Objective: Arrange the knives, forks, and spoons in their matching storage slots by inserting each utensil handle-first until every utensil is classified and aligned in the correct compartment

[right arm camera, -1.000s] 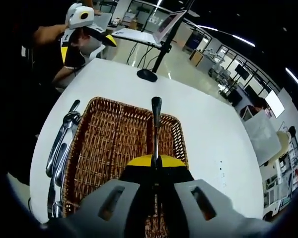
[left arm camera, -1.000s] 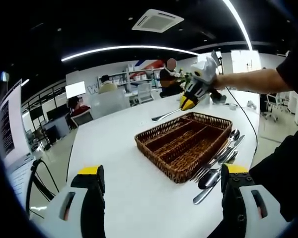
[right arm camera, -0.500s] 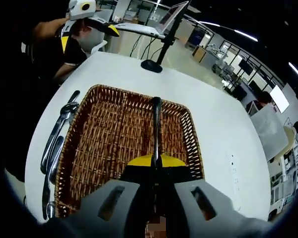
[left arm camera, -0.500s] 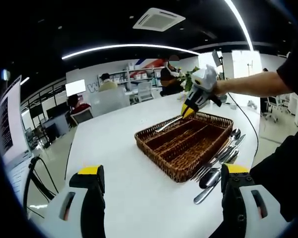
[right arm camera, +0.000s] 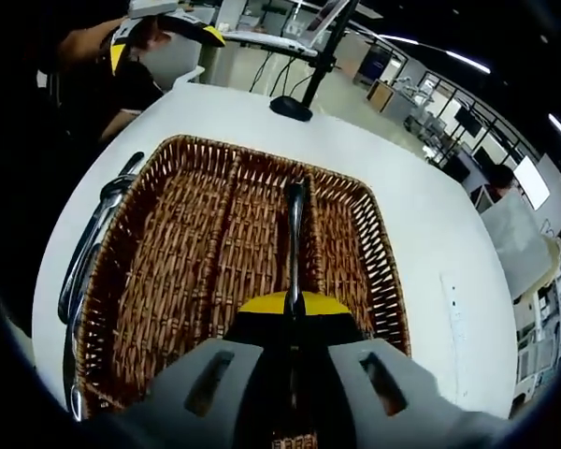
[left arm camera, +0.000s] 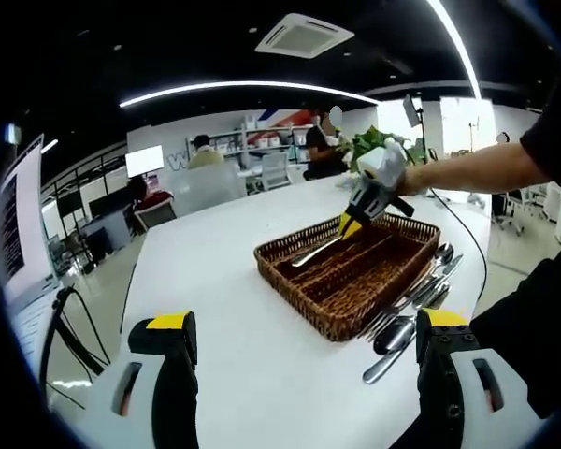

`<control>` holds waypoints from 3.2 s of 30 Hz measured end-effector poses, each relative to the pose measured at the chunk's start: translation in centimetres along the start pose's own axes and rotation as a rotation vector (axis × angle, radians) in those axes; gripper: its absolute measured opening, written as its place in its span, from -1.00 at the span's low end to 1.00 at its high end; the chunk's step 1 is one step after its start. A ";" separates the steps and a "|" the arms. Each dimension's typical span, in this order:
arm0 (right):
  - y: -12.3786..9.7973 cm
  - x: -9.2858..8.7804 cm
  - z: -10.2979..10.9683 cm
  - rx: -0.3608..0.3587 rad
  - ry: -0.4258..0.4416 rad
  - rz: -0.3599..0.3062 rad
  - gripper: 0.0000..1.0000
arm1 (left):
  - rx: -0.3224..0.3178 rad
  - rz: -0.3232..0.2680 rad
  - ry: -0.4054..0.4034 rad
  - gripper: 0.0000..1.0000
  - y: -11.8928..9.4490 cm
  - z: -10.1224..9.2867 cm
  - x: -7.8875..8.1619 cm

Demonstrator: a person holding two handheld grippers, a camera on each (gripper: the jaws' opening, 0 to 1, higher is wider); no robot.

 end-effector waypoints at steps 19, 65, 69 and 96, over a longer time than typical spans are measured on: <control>2.4 -1.4 -0.1 -0.006 0.037 0.075 -0.98 | 0.002 -0.006 -0.005 0.99 -0.5 -0.5 0.2; -18.2 2.5 9.6 -0.533 0.422 -0.527 1.00 | -0.030 -0.122 0.024 0.99 -1.2 -1.0 3.5; -19.2 2.2 12.0 -0.545 0.405 -0.525 1.00 | -0.023 -0.135 0.023 0.99 -1.3 -1.6 3.9; -19.9 -0.9 21.1 -0.594 0.545 -0.509 1.00 | -0.042 -0.114 0.031 0.98 -1.7 -2.5 4.6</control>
Point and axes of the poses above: the point that each gripper's makers call its tool centre point, and the gripper's own axes: y roughly forward along the fingers, z roughly to its left, x roughly out of its top, the point moved 8 cm from there along -y, roughly backward along the fingers, and after that the axes turned 10 degrees about x, right-handed, at the moved point
